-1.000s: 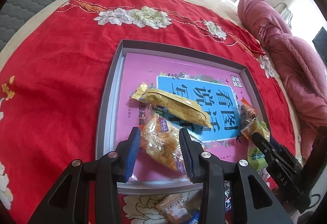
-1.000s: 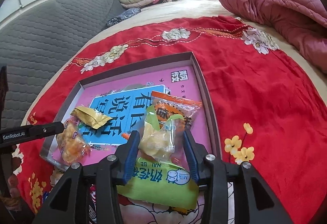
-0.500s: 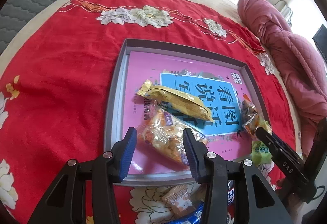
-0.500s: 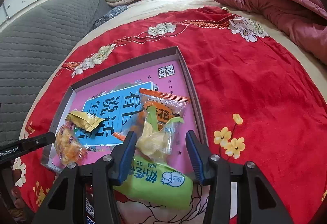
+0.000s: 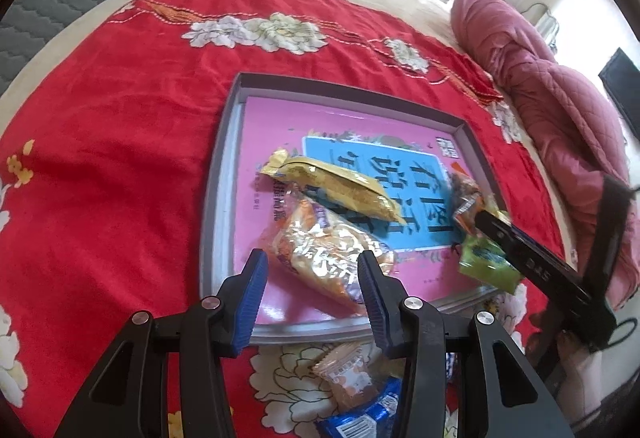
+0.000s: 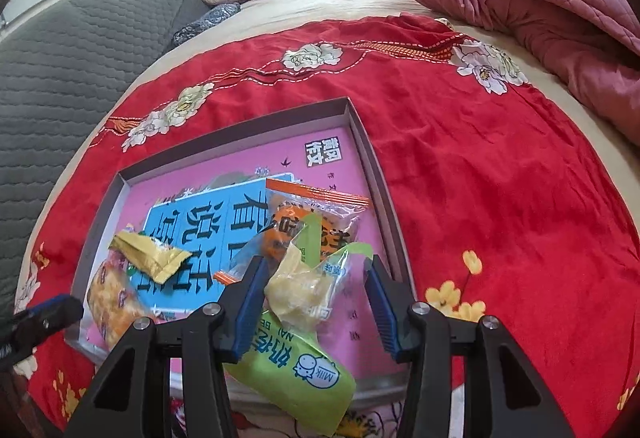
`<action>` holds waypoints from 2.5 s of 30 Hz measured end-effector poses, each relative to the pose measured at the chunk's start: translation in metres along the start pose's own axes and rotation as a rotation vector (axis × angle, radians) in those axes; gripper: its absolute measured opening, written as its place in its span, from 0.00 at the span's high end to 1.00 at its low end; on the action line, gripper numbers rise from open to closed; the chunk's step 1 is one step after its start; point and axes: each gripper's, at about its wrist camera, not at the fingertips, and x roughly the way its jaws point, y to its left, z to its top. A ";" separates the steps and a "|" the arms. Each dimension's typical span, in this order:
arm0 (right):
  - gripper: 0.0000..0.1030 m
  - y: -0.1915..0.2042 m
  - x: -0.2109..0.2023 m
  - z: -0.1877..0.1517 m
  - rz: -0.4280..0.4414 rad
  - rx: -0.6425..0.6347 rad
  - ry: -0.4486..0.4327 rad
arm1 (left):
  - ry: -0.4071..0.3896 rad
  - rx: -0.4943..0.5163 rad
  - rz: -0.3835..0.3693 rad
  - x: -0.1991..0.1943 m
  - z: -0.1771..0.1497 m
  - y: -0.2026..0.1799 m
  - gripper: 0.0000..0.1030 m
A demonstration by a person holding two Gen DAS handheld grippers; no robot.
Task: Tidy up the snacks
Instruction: 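Open the left tool over the tray while the right releases the green packet, then move both open tools back down to the snack pile beside the tray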
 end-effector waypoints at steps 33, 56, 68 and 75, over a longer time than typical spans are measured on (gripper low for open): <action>0.29 -0.003 -0.025 0.002 0.007 0.073 -0.038 | 0.003 0.059 -0.049 -0.022 -0.010 -0.006 0.45; 0.06 0.018 -0.104 -0.016 0.061 -0.033 -0.175 | -0.006 0.077 -0.053 -0.054 -0.032 -0.007 0.44; 0.02 0.013 -0.120 -0.032 0.143 -0.017 -0.140 | 0.006 0.083 -0.060 -0.066 -0.045 -0.006 0.44; 0.02 0.022 -0.121 -0.043 0.144 -0.088 -0.112 | 0.016 0.085 -0.060 -0.068 -0.051 -0.004 0.44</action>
